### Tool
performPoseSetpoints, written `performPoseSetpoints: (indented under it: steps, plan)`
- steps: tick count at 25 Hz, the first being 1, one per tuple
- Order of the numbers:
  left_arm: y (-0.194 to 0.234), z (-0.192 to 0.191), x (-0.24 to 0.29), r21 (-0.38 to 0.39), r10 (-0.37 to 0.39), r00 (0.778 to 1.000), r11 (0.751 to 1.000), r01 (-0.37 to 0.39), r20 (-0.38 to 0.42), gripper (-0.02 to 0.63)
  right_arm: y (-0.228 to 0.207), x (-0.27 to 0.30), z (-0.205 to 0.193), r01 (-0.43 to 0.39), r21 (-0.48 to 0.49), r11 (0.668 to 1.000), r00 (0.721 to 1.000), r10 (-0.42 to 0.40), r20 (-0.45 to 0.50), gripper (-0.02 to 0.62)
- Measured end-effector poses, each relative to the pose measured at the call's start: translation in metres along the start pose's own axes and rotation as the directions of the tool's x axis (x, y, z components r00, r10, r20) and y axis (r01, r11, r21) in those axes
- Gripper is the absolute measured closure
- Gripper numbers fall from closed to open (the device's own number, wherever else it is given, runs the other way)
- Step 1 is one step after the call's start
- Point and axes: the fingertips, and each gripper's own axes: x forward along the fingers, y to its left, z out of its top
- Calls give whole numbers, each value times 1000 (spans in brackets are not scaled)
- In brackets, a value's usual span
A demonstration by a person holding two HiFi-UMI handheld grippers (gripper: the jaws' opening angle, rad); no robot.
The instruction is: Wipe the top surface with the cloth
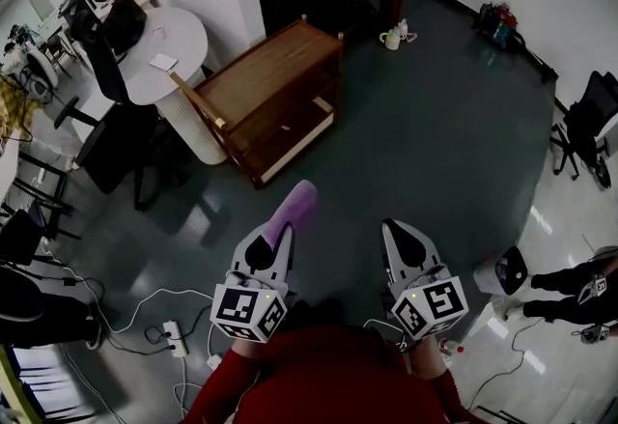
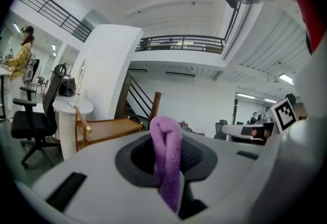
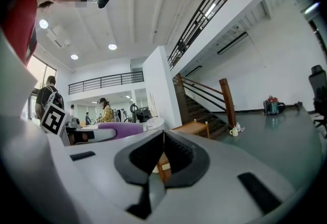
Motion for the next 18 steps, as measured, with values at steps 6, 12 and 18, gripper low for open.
performPoseSetpoints:
  steps: [6, 12, 18]
  plan:
    - [9, 12, 22, 20, 28, 1000, 999, -28, 8, 534, -6, 13, 7, -34, -5, 999, 999, 34, 7, 583]
    - [39, 9, 46, 0, 61, 998, 998, -61, -13, 534, -17, 42, 3, -30, 9, 1000, 999, 30, -10, 583]
    - [88, 17, 109, -29, 65, 998, 997, -65, -21, 534, -43, 114, 16, -16, 4, 1000, 1000, 16, -11, 583]
